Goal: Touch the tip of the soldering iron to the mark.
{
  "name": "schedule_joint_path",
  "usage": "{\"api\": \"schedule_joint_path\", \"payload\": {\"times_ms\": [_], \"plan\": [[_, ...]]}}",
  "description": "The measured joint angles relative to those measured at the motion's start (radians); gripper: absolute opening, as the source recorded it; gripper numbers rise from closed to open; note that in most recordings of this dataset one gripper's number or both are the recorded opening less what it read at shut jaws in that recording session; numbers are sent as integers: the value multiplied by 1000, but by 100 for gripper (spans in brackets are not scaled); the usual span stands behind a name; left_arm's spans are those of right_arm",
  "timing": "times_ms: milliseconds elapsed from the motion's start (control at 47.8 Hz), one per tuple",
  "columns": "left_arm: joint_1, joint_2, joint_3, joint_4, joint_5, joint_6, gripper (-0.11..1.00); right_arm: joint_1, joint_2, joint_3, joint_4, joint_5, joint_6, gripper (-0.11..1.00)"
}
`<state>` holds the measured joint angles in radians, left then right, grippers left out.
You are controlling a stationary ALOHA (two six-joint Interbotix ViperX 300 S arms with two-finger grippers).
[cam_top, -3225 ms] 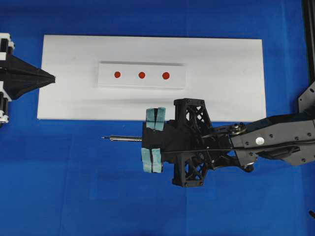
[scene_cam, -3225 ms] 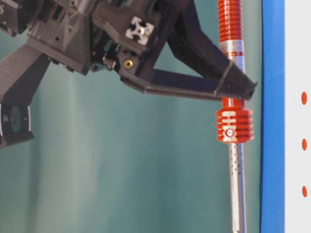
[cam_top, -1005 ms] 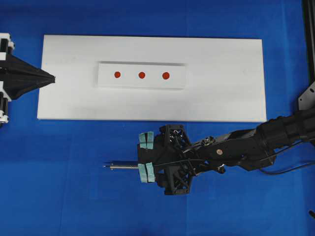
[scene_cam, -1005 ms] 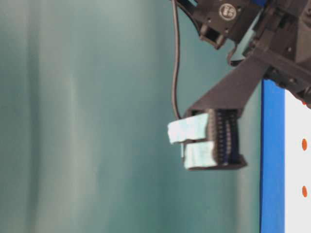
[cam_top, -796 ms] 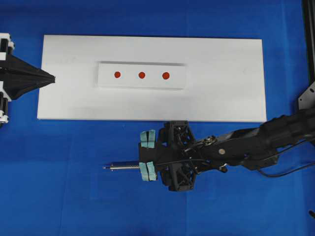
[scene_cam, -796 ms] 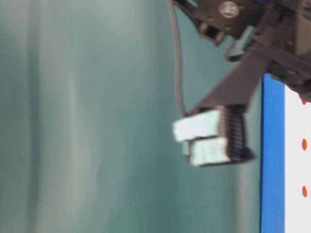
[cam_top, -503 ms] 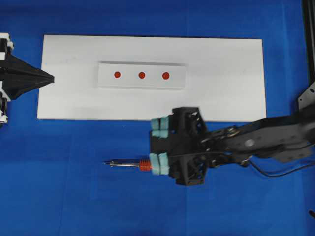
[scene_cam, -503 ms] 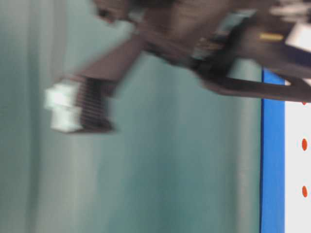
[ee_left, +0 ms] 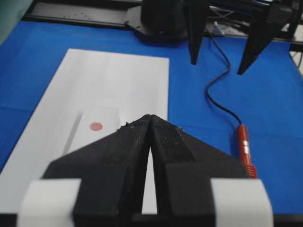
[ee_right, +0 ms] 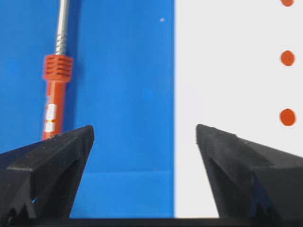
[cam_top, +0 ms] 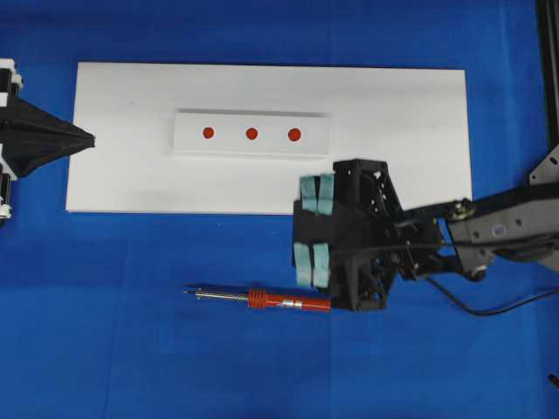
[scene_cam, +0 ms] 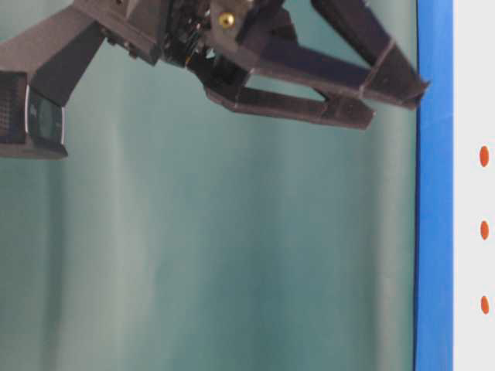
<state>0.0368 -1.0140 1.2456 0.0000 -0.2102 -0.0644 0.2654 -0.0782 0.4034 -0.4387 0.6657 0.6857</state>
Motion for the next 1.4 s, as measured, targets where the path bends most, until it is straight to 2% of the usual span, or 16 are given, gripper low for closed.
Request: {"api": "schedule_joint_path", "payload": {"times_ms": [126,356,545,754,942,1403], "plan": [[0,2,0,0,0,0,0,-64,0,0,-21,0,-26,81],[0,0,0,0,0,0,0,-204,0,-2,-21,-29,-166,81],[0,0,0,0,-2,0,0,-302,0,-2,-15,-75,-207,81],[0,0,0,0,0,-2,0,-308,-6,0,-15,-81,-210,81],[0,0,0,0,0,-2,0,-313,-83,43,-14,-80,-210,81],[0,-2,0,0,0,-2,0,-313,-463,259,-2,-80,-198,80]]}}
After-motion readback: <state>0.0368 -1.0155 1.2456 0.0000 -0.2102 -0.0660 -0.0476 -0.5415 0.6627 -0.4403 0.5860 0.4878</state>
